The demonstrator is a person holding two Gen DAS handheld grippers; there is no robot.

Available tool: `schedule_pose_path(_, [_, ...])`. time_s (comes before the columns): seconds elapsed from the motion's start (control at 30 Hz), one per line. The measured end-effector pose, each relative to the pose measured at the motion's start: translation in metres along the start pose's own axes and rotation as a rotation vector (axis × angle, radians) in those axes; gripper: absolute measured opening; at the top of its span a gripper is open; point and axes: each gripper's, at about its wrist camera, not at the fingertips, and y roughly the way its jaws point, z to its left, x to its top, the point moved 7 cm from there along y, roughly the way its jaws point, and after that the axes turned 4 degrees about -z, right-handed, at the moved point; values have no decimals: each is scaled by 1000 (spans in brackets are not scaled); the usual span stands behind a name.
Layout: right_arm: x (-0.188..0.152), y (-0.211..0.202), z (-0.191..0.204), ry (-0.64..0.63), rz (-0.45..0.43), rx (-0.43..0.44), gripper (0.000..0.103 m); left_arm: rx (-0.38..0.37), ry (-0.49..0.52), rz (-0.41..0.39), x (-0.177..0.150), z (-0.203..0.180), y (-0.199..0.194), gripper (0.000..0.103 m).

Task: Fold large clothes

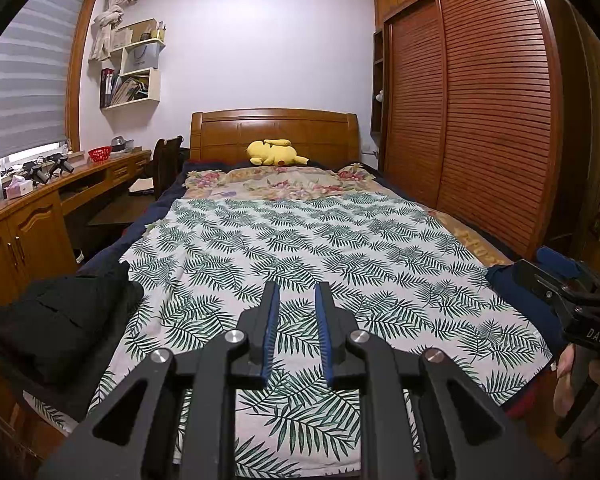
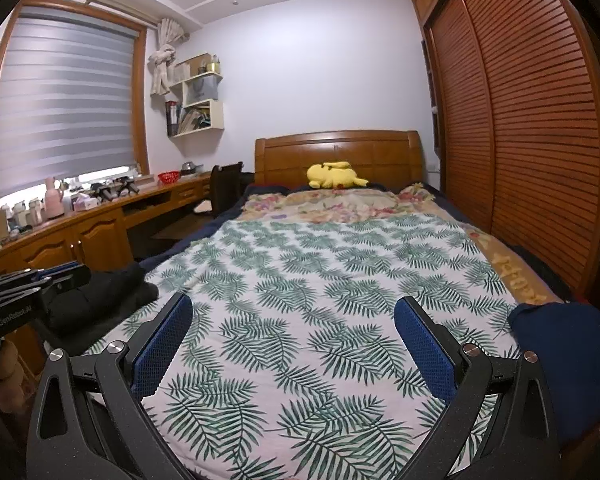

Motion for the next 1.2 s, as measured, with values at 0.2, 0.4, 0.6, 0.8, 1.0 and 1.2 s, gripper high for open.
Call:
schedule_pose_path(0.2, [0,0,0,0,1,1,102,0,-1,1,1,0,-1,17])
schedule_pose_path(0.4, [0,-1,3,1,1,3,102,0,-1,0,1,0,-1,17])
schedule_pose_path(0.6, [0,-1,3,1,3,3,102,0,-2,0,1,1,-1,17])
schedule_pose_path(0.8, [-2,-2,8,1,6,9,102,1,-3,0,1,1,-1,18])
schedule_pose_path(1.0, [-2,-3,10,2,6,10,102,1,-3,-1,1,1,-1,18])
schedule_pose_path(1.2, [-2,-3,10,3,7,9,102,-1,-3,0,1,1,-2,18])
